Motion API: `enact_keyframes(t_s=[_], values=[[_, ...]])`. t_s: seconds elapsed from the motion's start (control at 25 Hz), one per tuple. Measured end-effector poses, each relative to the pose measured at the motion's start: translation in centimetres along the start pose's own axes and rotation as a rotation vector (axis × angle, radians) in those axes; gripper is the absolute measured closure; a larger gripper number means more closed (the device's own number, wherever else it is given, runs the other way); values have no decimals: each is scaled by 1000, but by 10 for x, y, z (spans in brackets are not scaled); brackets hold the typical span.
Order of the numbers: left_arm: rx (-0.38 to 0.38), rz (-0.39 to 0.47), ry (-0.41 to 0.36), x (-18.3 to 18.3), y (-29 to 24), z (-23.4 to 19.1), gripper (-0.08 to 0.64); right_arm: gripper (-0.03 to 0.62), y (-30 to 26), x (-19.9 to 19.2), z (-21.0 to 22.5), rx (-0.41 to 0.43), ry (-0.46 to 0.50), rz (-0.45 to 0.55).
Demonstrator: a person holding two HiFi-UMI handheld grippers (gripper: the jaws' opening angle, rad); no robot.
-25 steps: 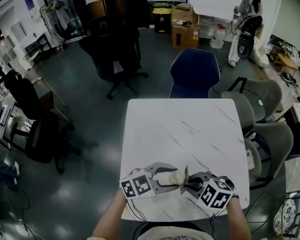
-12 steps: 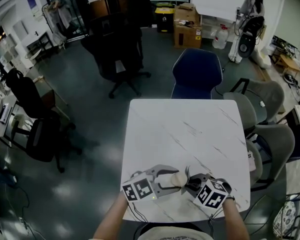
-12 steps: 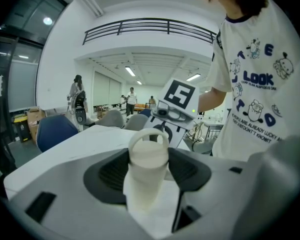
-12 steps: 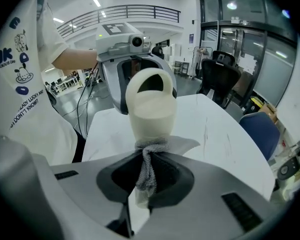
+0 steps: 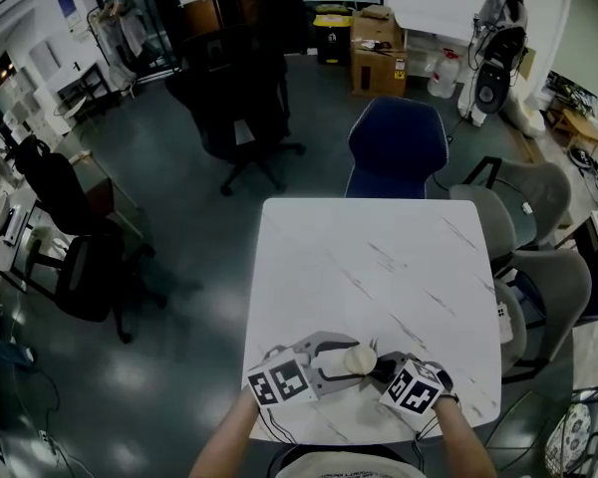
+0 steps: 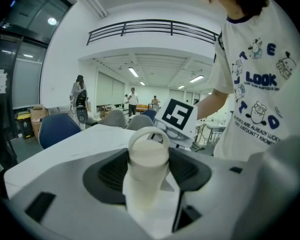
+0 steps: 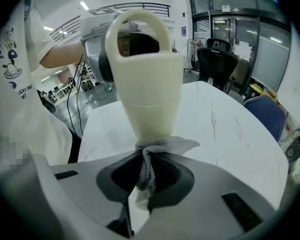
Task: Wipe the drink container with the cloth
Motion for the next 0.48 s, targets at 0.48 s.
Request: enact_keyframes(t_s=[0.48], values=[[275,5,102,-4,-9,13,278,546,-16,-7,-12,37,-32,-12]])
Point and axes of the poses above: the fingertips, and each gripper's own axes: y backward along the fingers, z to its right, x out of its top, the point moved 5 cm from there along y, backward along the fingers, and after that the axes turned 5 degrees about -x, right-handed, at the moved point
